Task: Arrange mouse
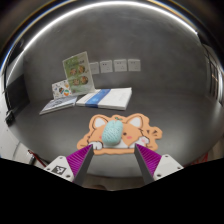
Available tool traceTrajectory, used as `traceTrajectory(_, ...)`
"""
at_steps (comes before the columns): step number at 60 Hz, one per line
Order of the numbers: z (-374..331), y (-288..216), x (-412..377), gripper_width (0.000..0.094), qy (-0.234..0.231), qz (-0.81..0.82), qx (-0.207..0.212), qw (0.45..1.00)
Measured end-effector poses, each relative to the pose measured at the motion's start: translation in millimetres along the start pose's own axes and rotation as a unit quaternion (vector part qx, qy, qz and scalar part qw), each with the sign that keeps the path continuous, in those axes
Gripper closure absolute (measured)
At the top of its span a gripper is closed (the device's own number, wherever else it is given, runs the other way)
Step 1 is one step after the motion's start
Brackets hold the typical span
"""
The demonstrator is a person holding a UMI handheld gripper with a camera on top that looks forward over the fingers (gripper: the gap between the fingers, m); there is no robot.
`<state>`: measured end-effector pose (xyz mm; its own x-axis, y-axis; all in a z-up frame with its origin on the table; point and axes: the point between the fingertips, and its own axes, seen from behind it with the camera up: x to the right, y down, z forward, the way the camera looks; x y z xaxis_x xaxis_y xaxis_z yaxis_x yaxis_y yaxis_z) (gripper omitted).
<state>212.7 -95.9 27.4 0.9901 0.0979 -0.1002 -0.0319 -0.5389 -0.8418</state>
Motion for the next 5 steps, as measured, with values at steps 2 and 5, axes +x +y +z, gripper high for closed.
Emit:
traceTrajectory(2, -10.3, 6.8, 7.4, 0.0085, 0.002, 0.005, -0.001, 1.000)
traceTrajectory(5, -30.5, 18.6, 20.3, 0.0083, 0.006, 0.014, -0.004, 1.000)
